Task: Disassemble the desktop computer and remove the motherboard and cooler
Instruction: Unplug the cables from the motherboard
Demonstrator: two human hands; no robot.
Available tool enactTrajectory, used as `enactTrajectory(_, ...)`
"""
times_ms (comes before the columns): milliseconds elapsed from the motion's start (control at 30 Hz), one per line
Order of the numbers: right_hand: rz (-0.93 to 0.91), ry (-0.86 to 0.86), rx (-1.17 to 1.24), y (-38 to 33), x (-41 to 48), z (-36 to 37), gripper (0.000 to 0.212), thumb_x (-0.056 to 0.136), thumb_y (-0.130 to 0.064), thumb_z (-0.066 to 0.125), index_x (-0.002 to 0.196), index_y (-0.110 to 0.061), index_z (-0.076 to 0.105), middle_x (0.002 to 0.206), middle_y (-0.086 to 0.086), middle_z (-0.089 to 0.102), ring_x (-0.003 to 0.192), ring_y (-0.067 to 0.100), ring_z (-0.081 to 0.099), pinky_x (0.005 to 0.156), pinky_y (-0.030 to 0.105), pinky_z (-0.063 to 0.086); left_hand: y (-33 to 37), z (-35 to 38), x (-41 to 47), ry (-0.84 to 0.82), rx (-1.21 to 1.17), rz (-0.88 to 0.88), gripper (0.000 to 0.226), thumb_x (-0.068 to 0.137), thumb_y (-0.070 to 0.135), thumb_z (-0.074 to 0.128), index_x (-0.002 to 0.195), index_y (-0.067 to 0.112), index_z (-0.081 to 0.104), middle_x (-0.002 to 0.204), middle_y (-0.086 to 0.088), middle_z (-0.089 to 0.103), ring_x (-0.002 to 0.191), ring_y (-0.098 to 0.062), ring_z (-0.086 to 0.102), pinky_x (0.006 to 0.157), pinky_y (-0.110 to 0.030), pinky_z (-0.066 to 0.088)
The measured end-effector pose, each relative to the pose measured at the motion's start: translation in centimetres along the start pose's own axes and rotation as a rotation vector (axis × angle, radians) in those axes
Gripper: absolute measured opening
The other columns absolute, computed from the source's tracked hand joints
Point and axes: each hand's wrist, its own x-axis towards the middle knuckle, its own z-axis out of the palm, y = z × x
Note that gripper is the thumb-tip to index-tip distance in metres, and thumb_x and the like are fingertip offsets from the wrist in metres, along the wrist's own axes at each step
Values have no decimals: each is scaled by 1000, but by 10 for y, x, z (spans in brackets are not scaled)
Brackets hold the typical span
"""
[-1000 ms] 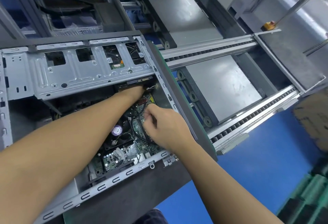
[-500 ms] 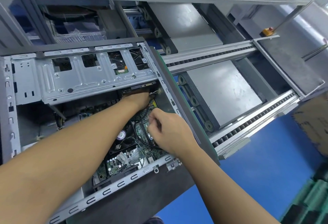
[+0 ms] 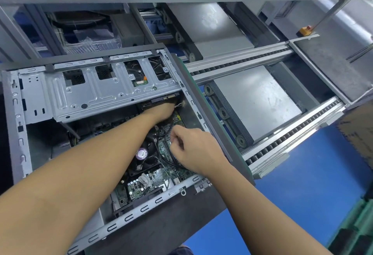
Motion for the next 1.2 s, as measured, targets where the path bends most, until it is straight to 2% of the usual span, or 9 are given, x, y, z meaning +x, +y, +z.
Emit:
enactTrajectory(67, 0, -12, -6, 0, 0, 0, 10, 93, -24, 47, 91, -22, 57, 62, -4, 57, 58, 19, 53, 55, 37, 48, -3, 0, -4, 37, 45, 40, 36, 106, 24, 27, 73, 25, 41, 72, 7, 36, 61, -3, 29, 55, -18, 25)
enactTrajectory(167, 1, -11, -1, 0, 0, 0, 10, 93, -24, 47, 92, -22, 57, 63, -4, 57, 60, 19, 54, 56, 37, 49, -5, 0, -11, 108, 189, 64, 34, 106, 26, 29, 95, 12, 58, 88, -11, 58, 75, -24, 54, 66, -30, 40)
enactTrajectory(333, -2, -4, 0, 2, 1, 2, 10, 91, -25, 47, 91, -23, 57, 62, -4, 57, 59, 19, 54, 55, 37, 49, 1, -7, -29, -34, 220, 82, 45, 107, 41, 34, 133, 11, 54, 125, -19, 61, 106, -33, 60, 76, -31, 40)
enactTrajectory(433, -6, 11, 2, 3, 0, 3, 9, 91, -26, 48, 90, -24, 56, 63, -4, 57, 59, 20, 54, 54, 36, 48, -5, -10, -46, -67, 196, 155, 26, 105, 36, 41, 94, 20, 59, 99, -16, 62, 85, -30, 57, 69, -32, 39)
enactTrajectory(533, -14, 32, -4, 4, 0, 6, 10, 91, -27, 48, 89, -23, 57, 62, -5, 55, 57, 19, 51, 51, 32, 43, -9, -14, -72, -47, 207, 172, 31, 104, 32, 43, 75, 24, 47, 87, -4, 55, 84, -24, 50, 85, -40, 45)
enactTrajectory(767, 2, 15, -32, 5, -1, 8, 8, 91, -31, 46, 85, -29, 51, 60, -6, 54, 57, 15, 52, 48, 27, 34, -25, -31, -128, -102, 278, 303, 22, 105, 27, 41, 87, 16, 46, 79, 1, 53, 73, -15, 46, 67, -34, 35)
enactTrajectory(967, 82, -193, -78, 3, 2, 11, 10, 91, -29, 44, 89, -30, 53, 75, -7, 62, 59, 16, 57, 50, 27, 43, -47, -38, -152, -63, 362, 366, 26, 105, 27, 43, 80, 37, 41, 81, 19, 50, 76, -5, 48, 62, -23, 32)
enactTrajectory(1133, 234, -385, 70, 8, 13, 16, 24, 94, -26, 50, 115, -16, 43, 86, 3, 61, 67, 16, 58, 52, 32, 41, -47, -39, -161, -10, 314, 324, 20, 104, 28, 46, 108, 23, 66, 119, 14, 64, 105, -11, 60, 84, -27, 45)
enactTrajectory(1200, 272, -405, 166, 11, 17, 16, 46, 96, -33, 54, 133, -13, 34, 92, 2, 63, 75, 18, 60, 60, 34, 46, -48, -38, -163, 17, 280, 295, 19, 104, 30, 45, 98, 27, 63, 109, 14, 67, 94, -13, 63, 74, -29, 46)
